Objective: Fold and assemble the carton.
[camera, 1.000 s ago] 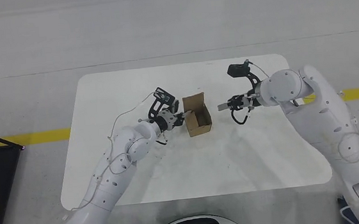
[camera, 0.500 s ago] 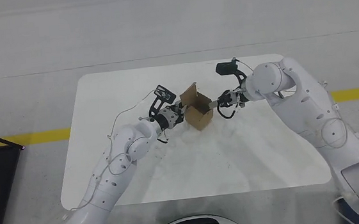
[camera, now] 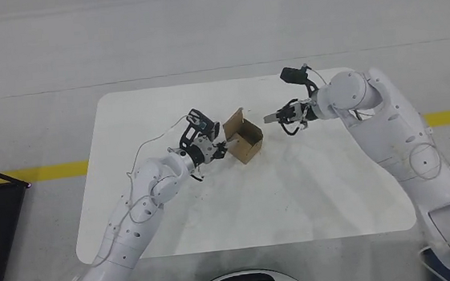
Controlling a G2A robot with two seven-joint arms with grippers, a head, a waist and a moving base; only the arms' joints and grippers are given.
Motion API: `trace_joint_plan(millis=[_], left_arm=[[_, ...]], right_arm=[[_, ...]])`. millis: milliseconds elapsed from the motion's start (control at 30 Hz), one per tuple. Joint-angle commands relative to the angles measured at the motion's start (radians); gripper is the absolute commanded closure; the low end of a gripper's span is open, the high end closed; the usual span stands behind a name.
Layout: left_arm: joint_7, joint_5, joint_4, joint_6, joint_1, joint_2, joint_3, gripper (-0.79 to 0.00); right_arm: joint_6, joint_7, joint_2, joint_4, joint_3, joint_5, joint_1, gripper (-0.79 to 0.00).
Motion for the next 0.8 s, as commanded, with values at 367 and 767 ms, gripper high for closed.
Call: trace_joint_plan(millis=[367,767], left_arm=[[0.037,-0.005,-0.033,0.005,0.045,0.023,-0.093,-0.785],[0.046,-0.009,-0.009,0.012,0.035,0.024,-0.077,-0.785]], right_arm=[[0.1,-0.018,-0.063,0.061,-0.19,-0.107,0.099,-0.736],[0.076,0.03,-0.13,0.141,-0.328,-0.123,0.171,-0.699]])
